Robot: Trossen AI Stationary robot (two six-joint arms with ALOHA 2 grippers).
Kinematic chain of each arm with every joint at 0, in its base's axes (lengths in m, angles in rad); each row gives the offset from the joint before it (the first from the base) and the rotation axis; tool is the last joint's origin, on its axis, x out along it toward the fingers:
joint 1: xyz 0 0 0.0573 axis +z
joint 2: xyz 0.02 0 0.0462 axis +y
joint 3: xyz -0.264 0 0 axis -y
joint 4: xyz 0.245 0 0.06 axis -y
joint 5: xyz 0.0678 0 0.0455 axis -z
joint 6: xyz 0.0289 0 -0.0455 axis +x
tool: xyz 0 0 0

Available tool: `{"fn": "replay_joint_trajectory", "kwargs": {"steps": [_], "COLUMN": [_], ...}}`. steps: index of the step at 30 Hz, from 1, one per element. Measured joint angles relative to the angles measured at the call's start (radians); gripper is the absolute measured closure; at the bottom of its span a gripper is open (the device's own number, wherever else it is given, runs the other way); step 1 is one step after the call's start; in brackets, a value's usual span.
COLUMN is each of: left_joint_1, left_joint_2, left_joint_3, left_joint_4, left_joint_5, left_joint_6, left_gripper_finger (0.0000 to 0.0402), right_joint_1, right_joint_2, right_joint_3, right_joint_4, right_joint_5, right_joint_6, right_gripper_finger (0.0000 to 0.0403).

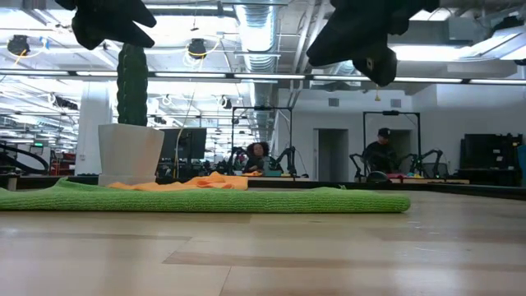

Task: Fold microfiber towels
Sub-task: Fold the green microfiber towel

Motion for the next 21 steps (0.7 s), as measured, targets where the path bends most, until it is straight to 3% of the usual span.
{"fn": "replay_joint_trajectory", "kwargs": {"steps": [4, 21], "left_joint_1": [0.000, -0.001], "left_joint_2": [0.000, 0.000], "left_joint_3": [0.000, 0.000], "left_joint_4": [0.010, 0.013], "left_joint_5": [0.003, 0.008], "left_joint_6": [0.000, 0.013], "left_gripper_finger": [0.0212, 0.0212], "right_joint_1": [-0.001, -0.009], "right_joint_2": [0.000, 0.000], "right_joint_3": [0.000, 0.000], "right_joint_4": [0.000, 0.000], "right_joint_5": [-0.045, -0.047], "right_joint_6": [0.000, 0.000], "right_gripper_finger": [0.0337, 0.0337]}}
